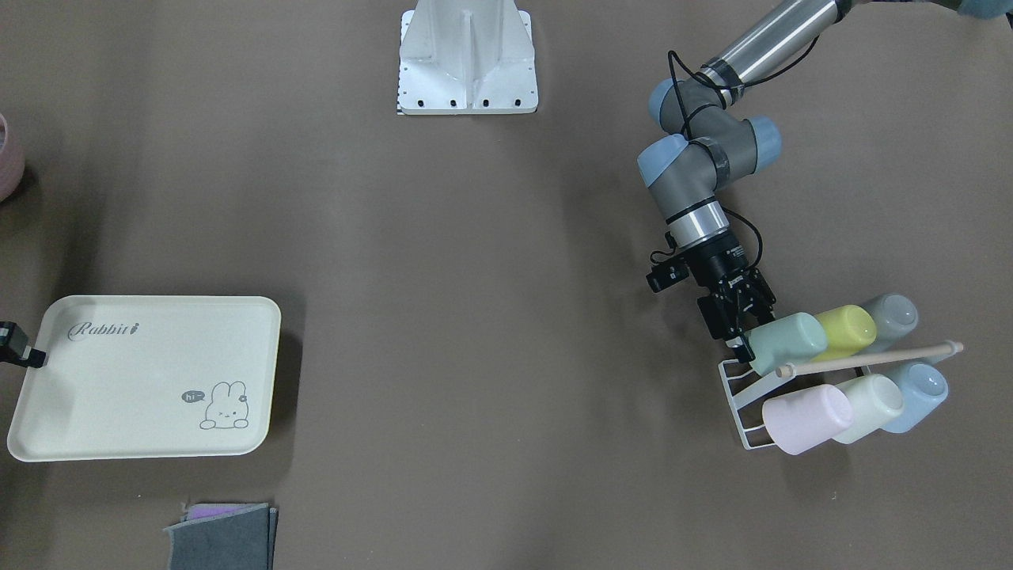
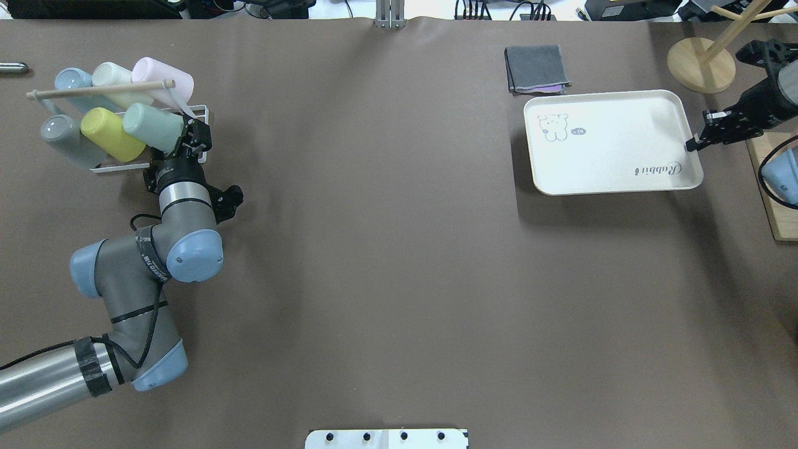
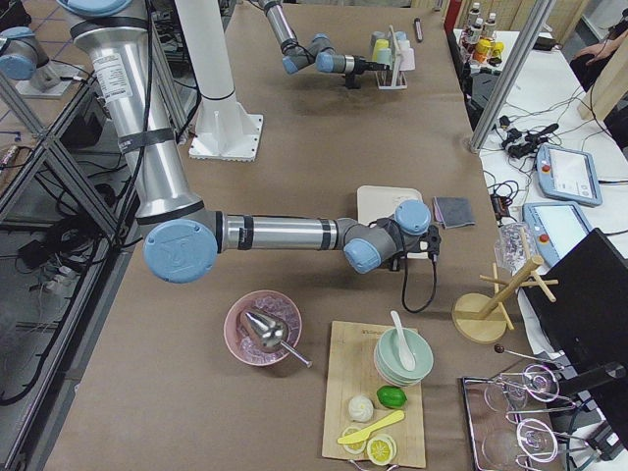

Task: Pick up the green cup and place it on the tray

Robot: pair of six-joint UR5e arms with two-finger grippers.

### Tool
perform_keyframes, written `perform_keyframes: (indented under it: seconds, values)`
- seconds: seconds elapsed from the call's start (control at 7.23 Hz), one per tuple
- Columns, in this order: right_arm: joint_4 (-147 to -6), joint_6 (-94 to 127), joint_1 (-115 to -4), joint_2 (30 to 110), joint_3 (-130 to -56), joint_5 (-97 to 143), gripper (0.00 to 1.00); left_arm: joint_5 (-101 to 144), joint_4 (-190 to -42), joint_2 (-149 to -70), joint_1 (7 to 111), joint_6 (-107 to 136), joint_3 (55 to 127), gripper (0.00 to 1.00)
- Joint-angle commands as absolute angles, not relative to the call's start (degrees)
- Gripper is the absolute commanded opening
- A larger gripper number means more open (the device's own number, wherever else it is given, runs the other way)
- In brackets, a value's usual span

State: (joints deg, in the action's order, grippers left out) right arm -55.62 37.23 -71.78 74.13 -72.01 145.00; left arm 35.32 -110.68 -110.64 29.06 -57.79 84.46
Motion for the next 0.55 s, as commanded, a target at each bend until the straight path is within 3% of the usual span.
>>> perform_keyframes:
  seconds: [0.0, 0.41]
  values:
    - [-55.55, 37.00, -74.70, 72.78, -72.07, 151.06, 0.00, 35.33, -110.92, -111.45, 30.05, -59.85, 84.03, 0.98]
    - [-55.63, 41.97, -70.95, 66.47, -72.33, 150.56, 0.00, 35.42, -115.82, -111.27, 30.23, -60.03, 81.92, 0.98]
